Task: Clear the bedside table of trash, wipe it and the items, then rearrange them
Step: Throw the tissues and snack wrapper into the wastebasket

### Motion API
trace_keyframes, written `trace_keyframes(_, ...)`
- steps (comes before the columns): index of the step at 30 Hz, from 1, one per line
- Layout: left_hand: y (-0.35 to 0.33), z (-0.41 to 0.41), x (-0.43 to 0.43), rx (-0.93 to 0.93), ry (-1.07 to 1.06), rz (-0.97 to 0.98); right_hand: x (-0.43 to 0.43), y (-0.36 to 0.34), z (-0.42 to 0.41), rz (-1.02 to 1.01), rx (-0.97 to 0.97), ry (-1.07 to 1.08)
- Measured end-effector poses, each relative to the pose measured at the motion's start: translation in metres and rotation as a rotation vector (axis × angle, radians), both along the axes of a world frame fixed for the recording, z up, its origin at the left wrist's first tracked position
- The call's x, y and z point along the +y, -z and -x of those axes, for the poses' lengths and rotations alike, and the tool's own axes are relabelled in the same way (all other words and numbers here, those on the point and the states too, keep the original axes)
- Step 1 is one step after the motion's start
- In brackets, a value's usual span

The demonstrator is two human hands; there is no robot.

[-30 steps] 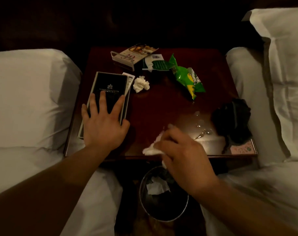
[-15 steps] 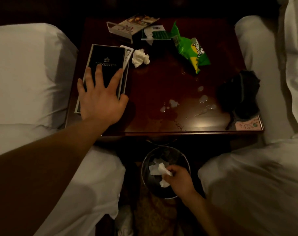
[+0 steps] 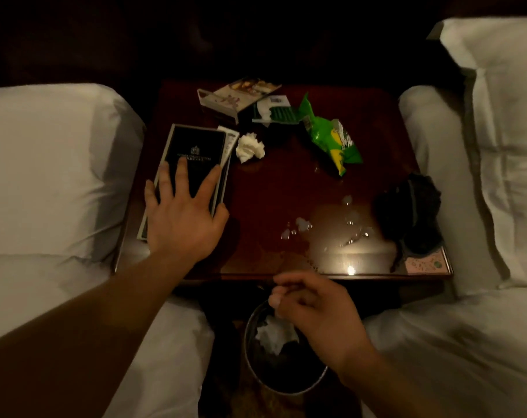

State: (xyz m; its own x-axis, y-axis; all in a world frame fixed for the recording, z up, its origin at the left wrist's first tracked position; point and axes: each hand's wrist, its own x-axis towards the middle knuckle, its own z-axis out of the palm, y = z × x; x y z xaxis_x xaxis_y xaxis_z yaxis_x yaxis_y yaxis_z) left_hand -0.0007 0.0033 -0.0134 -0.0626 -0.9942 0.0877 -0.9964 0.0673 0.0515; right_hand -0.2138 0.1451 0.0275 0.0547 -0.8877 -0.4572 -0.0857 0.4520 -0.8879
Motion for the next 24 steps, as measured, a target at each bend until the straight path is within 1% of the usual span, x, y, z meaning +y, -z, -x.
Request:
trace_keyframes(2, -0.002, 0.000, 0.000, 0.004, -0.003, 0.008, -0.040, -0.031, -0.004, 0.152, 0.028, 0.013)
trace_keyframes(5, -0.002, 0.001, 0.002, 0.013, -0.006, 0.007, -0.116, -0.043, -0.014, 0.305, 0.142, 0.090)
trace_keyframes(9, 0.000, 0.001, 0.000, 0.015, -0.008, 0.024, -0.209, -0.013, -0.035, 0.342, 0.358, 0.059)
trace_keyframes(11, 0.000, 0.001, 0.000, 0.013, -0.008, 0.031, -0.235, 0.009, -0.044, 0.308, 0.391, 0.054)
trace_keyframes(14, 0.002, 0.001, 0.000, 0.000, -0.007, 0.035, -0.248, 0.030, -0.052, 0.264, 0.345, 0.067)
trace_keyframes(18, 0.003, 0.002, -0.001, -0.005, -0.011, 0.047, -0.252, 0.039, -0.054, 0.268, 0.320, 0.136)
trace_keyframes(19, 0.002, 0.002, -0.001, -0.004, -0.010, 0.046, -0.250, 0.039, -0.054, 0.254, 0.281, 0.158)
trace_keyframes(24, 0.002, 0.001, 0.000, -0.006, -0.011, 0.048, -0.216, 0.022, -0.042, 0.192, -0.049, 0.254)
